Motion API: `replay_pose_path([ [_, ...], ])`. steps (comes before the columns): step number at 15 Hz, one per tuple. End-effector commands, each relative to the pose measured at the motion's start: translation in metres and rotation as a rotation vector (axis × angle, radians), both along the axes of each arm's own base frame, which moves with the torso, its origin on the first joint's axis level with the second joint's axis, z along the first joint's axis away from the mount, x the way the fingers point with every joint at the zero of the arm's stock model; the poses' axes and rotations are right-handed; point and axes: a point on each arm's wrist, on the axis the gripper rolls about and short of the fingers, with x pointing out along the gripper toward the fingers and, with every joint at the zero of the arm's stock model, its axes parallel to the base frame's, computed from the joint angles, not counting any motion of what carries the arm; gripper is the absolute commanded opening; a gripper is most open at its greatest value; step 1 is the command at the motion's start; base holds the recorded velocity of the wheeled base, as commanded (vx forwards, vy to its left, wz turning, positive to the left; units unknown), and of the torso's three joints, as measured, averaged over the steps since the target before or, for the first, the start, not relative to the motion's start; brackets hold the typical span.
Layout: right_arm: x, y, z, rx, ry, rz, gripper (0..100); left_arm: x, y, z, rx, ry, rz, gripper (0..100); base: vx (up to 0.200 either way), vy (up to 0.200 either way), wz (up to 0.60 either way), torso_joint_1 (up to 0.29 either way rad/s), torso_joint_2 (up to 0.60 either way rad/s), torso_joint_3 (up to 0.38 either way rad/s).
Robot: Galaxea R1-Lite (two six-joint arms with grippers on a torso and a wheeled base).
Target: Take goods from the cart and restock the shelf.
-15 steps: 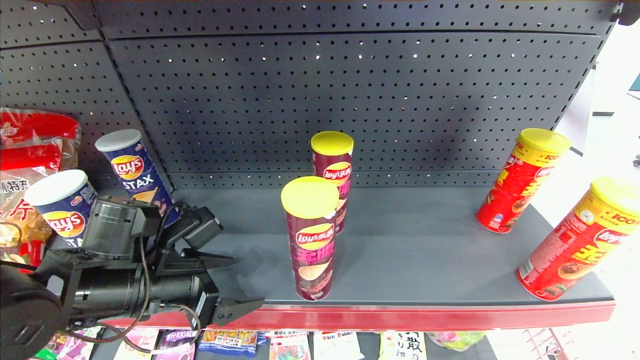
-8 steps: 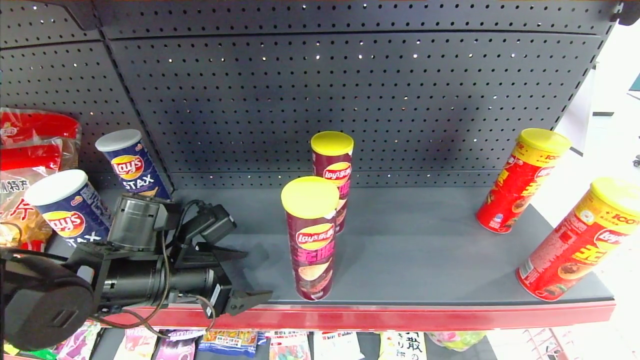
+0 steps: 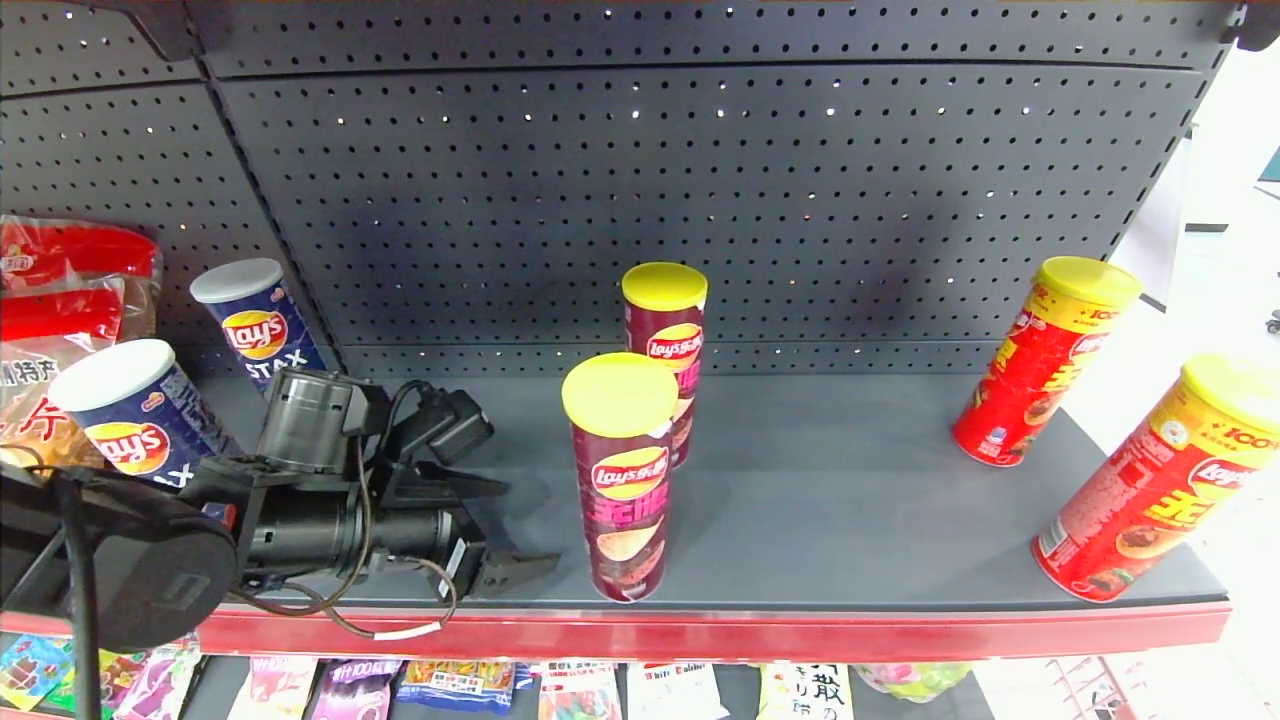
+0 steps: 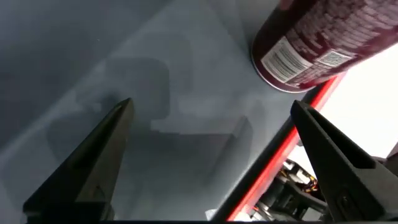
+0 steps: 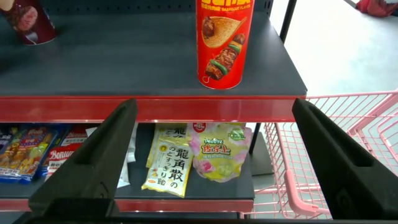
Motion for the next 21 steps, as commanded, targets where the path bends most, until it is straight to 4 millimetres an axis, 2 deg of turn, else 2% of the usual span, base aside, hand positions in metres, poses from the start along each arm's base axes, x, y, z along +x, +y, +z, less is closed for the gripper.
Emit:
replay_pose_path([
  [1,0.000,0.000,0.000,0.000,0.001,0.000,100,0.003,-0.001,-0.002,0.001,0.003,0.001,100,0.000,0.000,0.00,0.000,0.00,0.000],
  [8,0.000,0.000,0.000,0.000,0.001,0.000,100,0.014,-0.010,-0.001,-0.001,-0.011,-0.013,100,0.000,0.000,0.00,0.000,0.00,0.000],
  [21,0.000,0.000,0.000,0.000,0.001,0.000,100,0.020,-0.019,-0.001,-0.002,-0.021,-0.035,100,0.000,0.000,0.00,0.000,0.00,0.000],
])
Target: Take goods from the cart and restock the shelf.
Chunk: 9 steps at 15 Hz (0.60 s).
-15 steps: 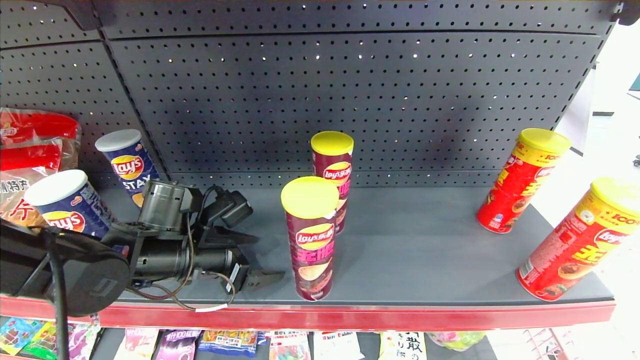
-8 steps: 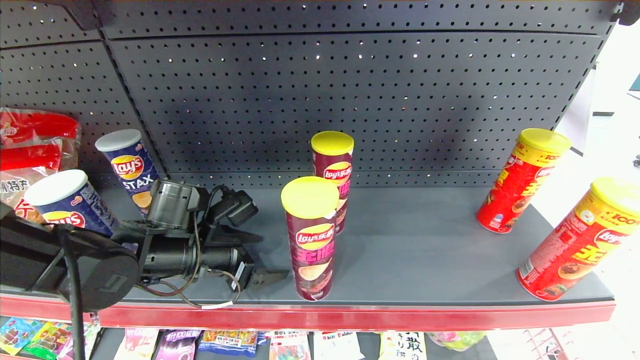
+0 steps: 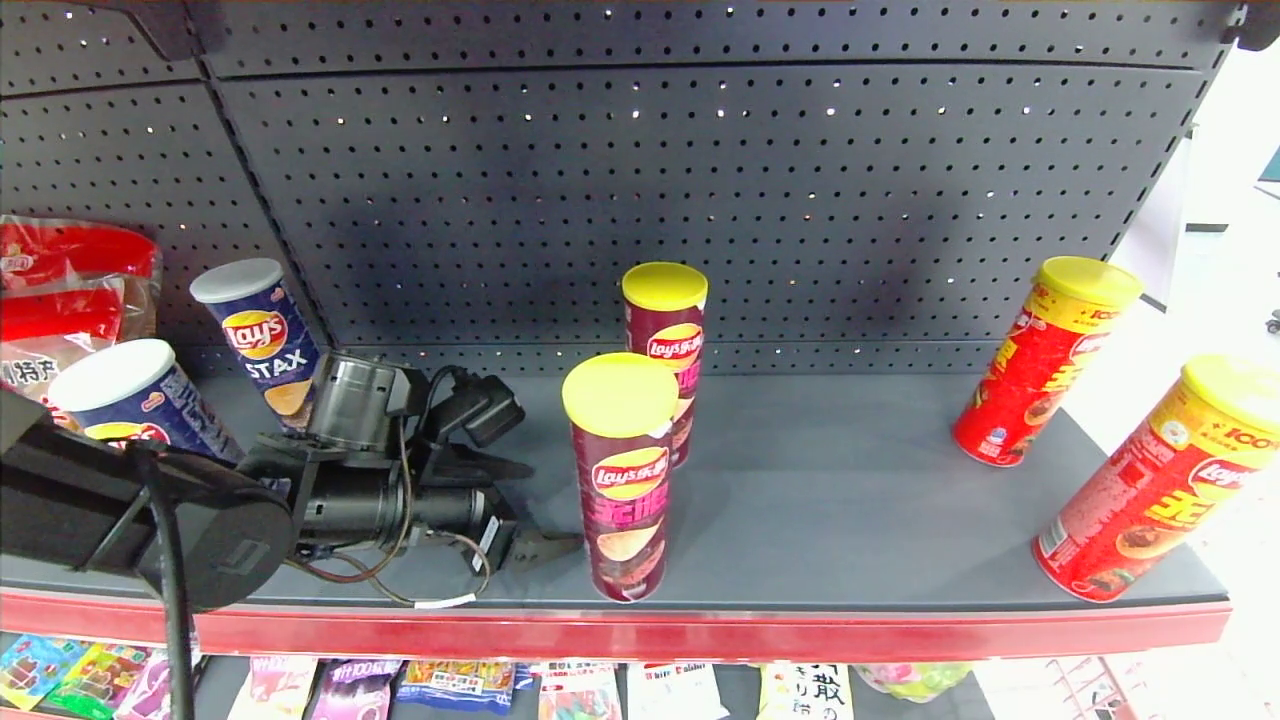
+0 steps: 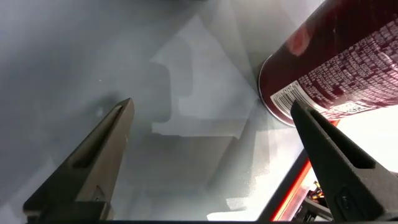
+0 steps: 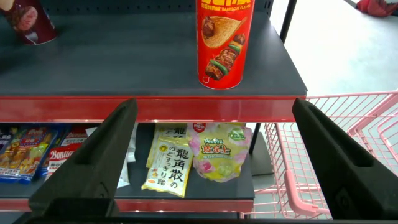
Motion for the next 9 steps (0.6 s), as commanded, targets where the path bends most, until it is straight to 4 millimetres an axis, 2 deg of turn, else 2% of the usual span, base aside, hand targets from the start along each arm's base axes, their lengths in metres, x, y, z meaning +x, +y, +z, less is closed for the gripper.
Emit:
replay_pose_path([
  [1,0.0001,0.0000,0.0001,0.000,0.001,0.000,100,0.0002,-0.0012,-0.0007,0.000,0.000,-0.004,100,0.000,0.000,0.00,0.000,0.00,0.000],
  [9,0.0001,0.0000,0.0001,0.000,0.001,0.000,100,0.0097,-0.0078,-0.0016,-0.003,-0.009,-0.013,100,0.000,0.000,0.00,0.000,0.00,0.000],
])
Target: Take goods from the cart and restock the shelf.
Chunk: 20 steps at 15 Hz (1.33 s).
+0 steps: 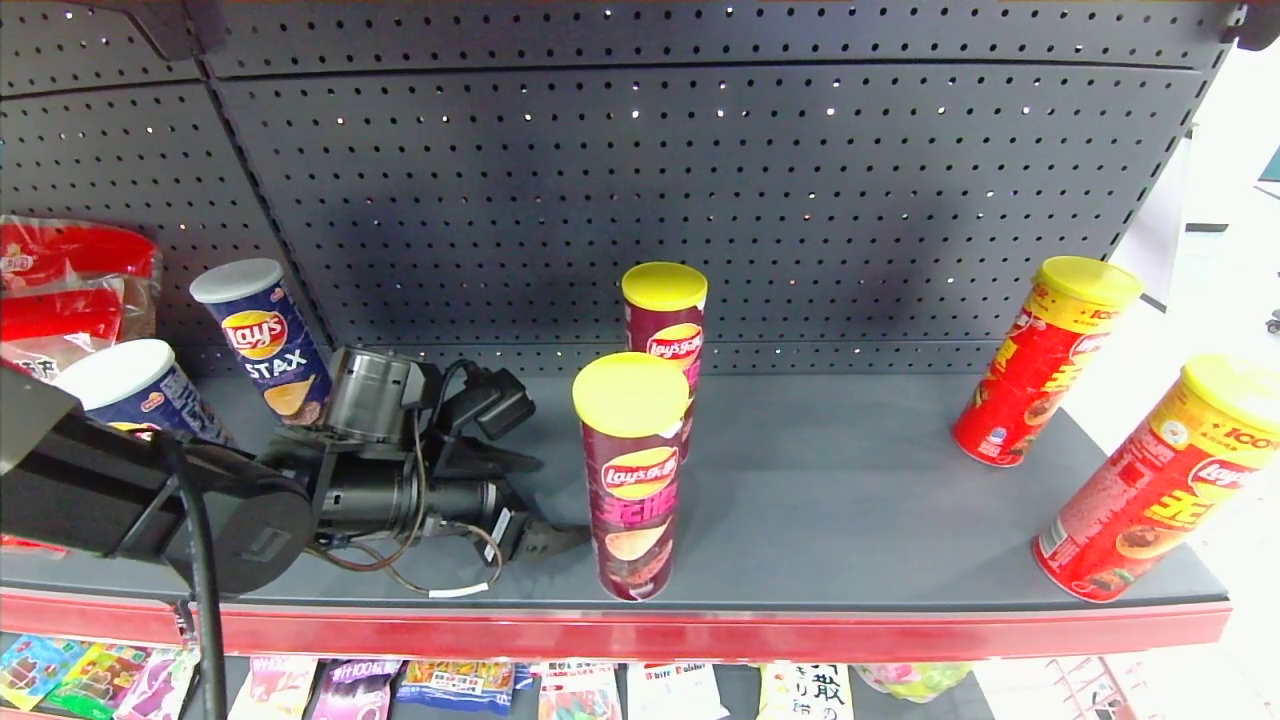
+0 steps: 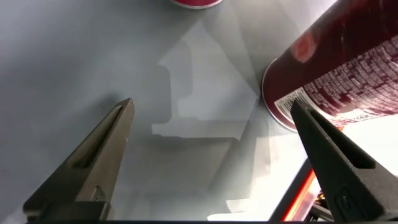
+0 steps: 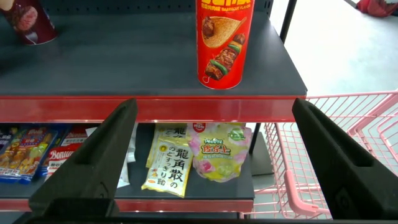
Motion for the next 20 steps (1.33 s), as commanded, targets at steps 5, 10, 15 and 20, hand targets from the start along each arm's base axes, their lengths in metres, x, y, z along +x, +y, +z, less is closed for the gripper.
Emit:
replay_pose_path([
  [5,0.000,0.000,0.000,0.000,0.001,0.000,100,0.003,-0.005,-0.002,0.002,-0.001,-0.010,100,0.000,0.000,0.00,0.000,0.00,0.000],
  [10,0.000,0.000,0.000,0.000,0.001,0.000,100,0.001,-0.004,0.001,0.012,-0.011,0.009,100,0.000,0.000,0.00,0.000,0.00,0.000],
  [15,0.000,0.000,0.000,0.000,0.001,0.000,100,-0.002,0.005,0.015,-0.004,-0.049,0.038,100,0.000,0.000,0.00,0.000,0.00,0.000],
  [20,0.000,0.000,0.000,0.000,0.001,0.000,100,-0.018,0.016,0.016,0.001,-0.038,0.050,100,0.000,0.000,0.00,0.000,0.00,0.000],
])
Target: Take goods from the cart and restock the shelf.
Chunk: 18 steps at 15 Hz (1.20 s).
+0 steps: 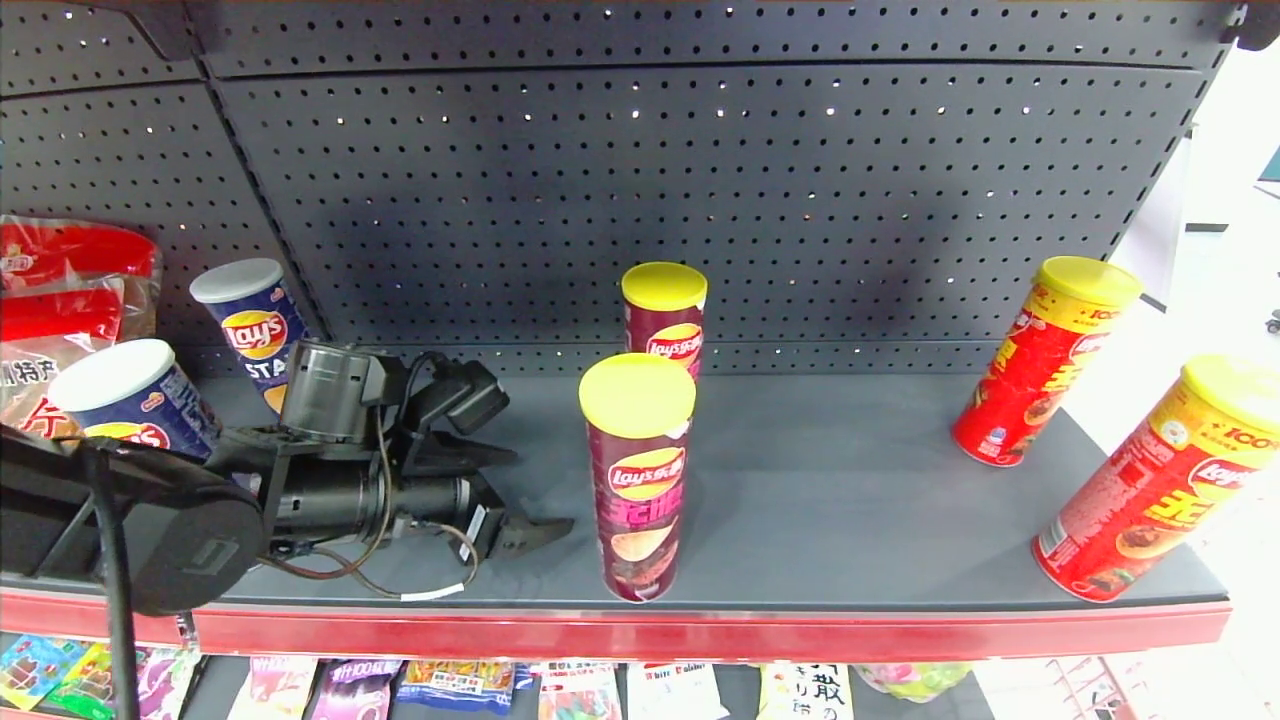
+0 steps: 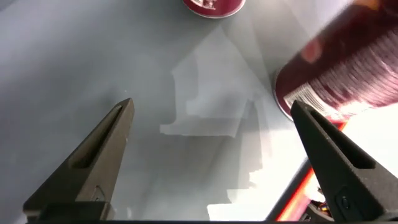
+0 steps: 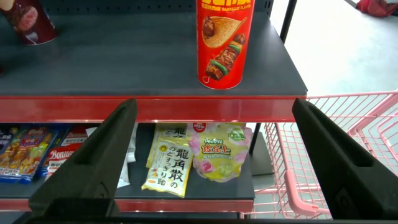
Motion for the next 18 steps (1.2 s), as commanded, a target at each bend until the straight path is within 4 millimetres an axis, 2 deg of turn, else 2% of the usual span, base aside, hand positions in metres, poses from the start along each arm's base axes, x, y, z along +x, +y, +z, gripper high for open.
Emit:
replay_pose_path([
  [1,0.000,0.000,0.000,-0.001,0.001,0.000,100,-0.008,0.003,0.004,-0.003,-0.011,-0.001,100,0.000,0.000,0.00,0.000,0.00,0.000],
  [8,0.000,0.000,0.000,-0.001,0.001,-0.002,100,-0.003,0.001,-0.004,0.006,0.011,-0.006,100,0.000,0.000,0.00,0.000,0.00,0.000],
  [13,0.000,0.000,0.000,-0.001,0.001,0.000,100,-0.005,-0.013,-0.007,0.005,0.015,-0.051,100,0.000,0.000,0.00,0.000,0.00,0.000],
  [18,0.000,0.000,0.000,-0.001,0.001,0.000,100,0.005,-0.022,-0.009,0.006,0.008,-0.063,100,0.000,0.000,0.00,0.000,0.00,0.000],
])
